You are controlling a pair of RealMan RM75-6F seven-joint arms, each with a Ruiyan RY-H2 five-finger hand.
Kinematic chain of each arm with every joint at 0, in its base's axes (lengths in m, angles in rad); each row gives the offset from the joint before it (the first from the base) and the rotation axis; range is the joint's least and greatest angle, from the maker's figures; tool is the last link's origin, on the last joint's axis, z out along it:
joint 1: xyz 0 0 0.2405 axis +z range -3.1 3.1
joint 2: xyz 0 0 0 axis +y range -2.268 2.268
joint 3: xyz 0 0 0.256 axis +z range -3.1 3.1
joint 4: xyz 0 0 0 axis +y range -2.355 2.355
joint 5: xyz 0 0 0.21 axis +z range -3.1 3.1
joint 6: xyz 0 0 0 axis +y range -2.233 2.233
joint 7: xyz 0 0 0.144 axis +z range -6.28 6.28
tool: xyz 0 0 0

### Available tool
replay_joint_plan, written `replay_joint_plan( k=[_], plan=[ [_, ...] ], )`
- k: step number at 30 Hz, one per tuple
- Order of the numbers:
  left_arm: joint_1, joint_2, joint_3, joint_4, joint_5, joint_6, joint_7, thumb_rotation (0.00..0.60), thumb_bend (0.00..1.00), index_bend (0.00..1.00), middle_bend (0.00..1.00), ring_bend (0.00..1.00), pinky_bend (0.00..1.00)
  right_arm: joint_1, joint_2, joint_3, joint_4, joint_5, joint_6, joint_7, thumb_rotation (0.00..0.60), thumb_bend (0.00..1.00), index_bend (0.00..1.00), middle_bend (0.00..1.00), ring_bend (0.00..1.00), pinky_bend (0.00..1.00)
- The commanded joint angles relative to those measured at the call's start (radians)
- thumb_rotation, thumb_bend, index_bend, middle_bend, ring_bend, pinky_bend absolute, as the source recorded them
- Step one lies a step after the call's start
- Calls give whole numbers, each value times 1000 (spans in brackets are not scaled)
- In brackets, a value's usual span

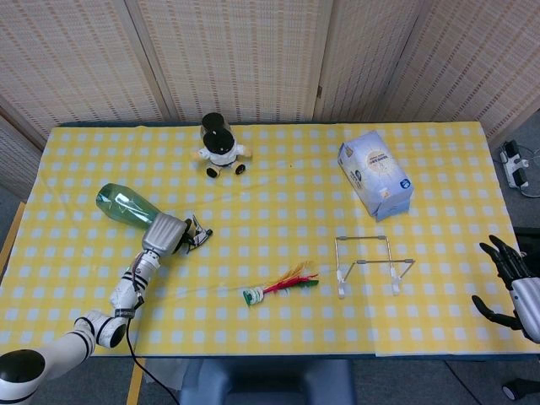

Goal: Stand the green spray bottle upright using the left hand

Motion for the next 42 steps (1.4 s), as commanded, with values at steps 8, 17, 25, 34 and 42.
replay_joint_plan(
  k=[8, 17, 25, 34, 42],
  plan=[
    [48, 120, -92, -213, -19, 149, -163, 600, 422, 726, 1000, 1000, 1000, -4, 3, -9, -12, -31, 18, -4, 600, 362, 0, 0, 64, 374],
    [95, 290, -175, -578, -134, 224, -1, 600, 464, 732, 1000, 1000, 1000, -35, 11, -23, -30, -84, 101, -2, 600, 362, 0, 0, 68, 374],
    [126, 354, -213, -812, -252, 276, 114, 600, 479, 737, 1000, 1000, 1000, -28, -2, -37, -39, -113, 96, 12, 600, 362, 0, 0, 76, 374],
    [162, 490, -301, -1086, -402, 329, 124, 600, 552, 751, 1000, 1000, 1000, -6, -12, -56, -56, -141, 56, -2, 600, 362, 0, 0, 74, 374],
    [137, 628, -370, -1261, -619, 335, 221, 600, 564, 751, 1000, 1000, 1000, -5, -9, -55, -63, -152, 77, -9, 600, 363, 0, 0, 71, 374]
  ],
)
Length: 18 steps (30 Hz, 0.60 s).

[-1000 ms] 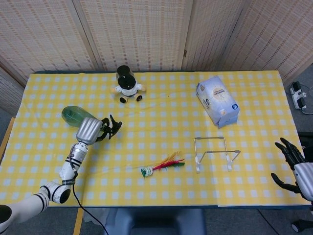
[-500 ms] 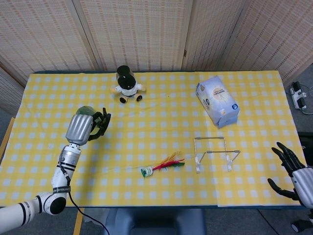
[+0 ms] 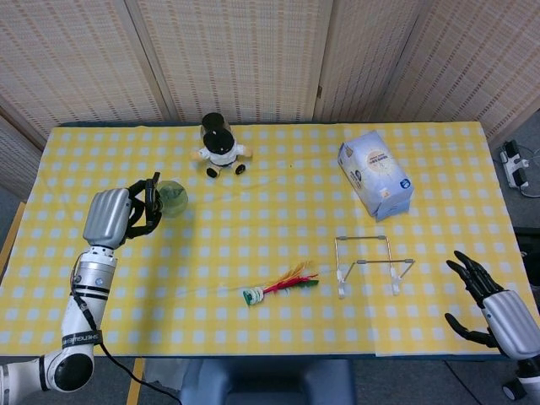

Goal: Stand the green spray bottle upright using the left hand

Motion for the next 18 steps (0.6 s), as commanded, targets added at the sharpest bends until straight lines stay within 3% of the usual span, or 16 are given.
replay_joint_plan(
  k=[1, 8, 14, 18],
  plan=[
    [-21, 88, -57, -98, -181, -9, 47, 600, 565, 751, 1000, 1000, 1000, 5, 2, 0, 1, 0, -4, 7, 600, 362, 0, 0, 71, 374],
    [-62, 200, -92, -180, -446, -71, 55, 600, 575, 750, 1000, 1000, 1000, 16, -2, 2, 9, 7, -14, 27, 600, 363, 0, 0, 71, 373],
    [-122, 298, -148, -163, -644, -157, 16, 600, 578, 749, 1000, 1000, 1000, 28, -19, 16, 9, 44, -42, 33, 600, 362, 0, 0, 75, 368],
    [-140, 343, -148, -151, -702, -182, -2, 600, 581, 749, 1000, 1000, 1000, 28, -24, 22, 13, 56, -41, 29, 600, 362, 0, 0, 74, 368]
  ],
)
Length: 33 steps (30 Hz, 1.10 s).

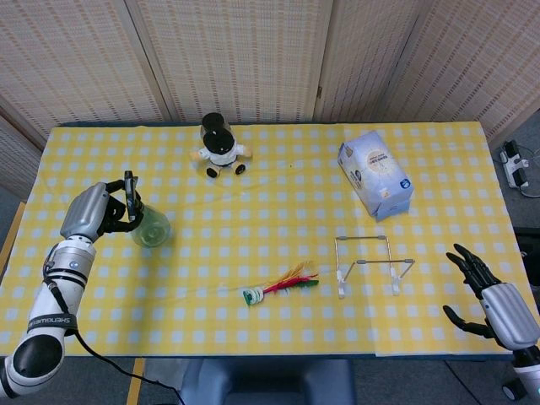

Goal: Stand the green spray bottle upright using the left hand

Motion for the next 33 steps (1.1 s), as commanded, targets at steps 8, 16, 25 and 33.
replay_joint_plan(
  k=[8, 16, 25, 33],
  plan=[
    [-52, 70, 29, 65, -125, -124, -70, 600, 588, 750, 1000, 1000, 1000, 14, -1, 2, 0, 16, -31, -1, 600, 362, 0, 0, 78, 368],
    [-92, 88, 76, 132, -199, -233, -103, 600, 588, 750, 1000, 1000, 1000, 10, 0, 1, 5, 18, -23, 1, 600, 362, 0, 0, 77, 368],
    [-104, 66, 111, 171, -164, -227, -178, 600, 588, 743, 1000, 1000, 1000, 23, 21, -23, 8, -14, -43, 26, 600, 363, 0, 0, 57, 372],
    [-83, 70, 122, 197, -121, -276, -265, 600, 580, 719, 1000, 1000, 1000, 28, 40, -41, -1, -34, -47, 41, 600, 362, 0, 0, 43, 372]
  ],
)
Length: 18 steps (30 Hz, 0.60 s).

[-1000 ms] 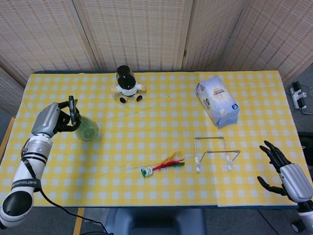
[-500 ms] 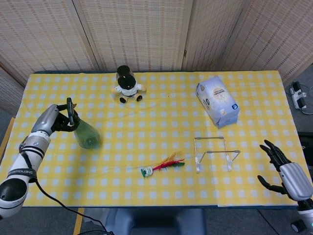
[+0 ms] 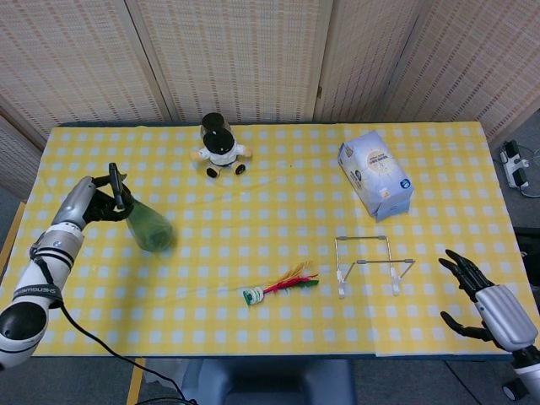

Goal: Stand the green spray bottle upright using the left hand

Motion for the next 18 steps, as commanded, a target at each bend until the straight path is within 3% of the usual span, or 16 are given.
replay_joint_plan(
  k=[1, 7, 12, 18],
  plan=[
    [6, 2, 11, 10, 12, -26, -23, 600, 580, 714, 1000, 1000, 1000, 0, 0, -1, 0, -3, 4, 1, 600, 362, 0, 0, 43, 373],
    [9, 4, 25, 30, 46, -68, -69, 600, 580, 664, 1000, 1000, 1000, 1, 0, -7, 7, -16, 13, 9, 600, 361, 0, 0, 45, 373],
    [11, 5, 33, 44, 83, -88, -107, 600, 505, 460, 1000, 1000, 1000, 4, -1, -7, 6, -10, 5, 4, 600, 362, 0, 0, 45, 373],
    [21, 11, 34, 64, 125, -135, -167, 600, 434, 368, 1000, 1000, 1000, 5, 5, -8, 6, -4, 5, 14, 600, 362, 0, 0, 39, 373]
  ],
)
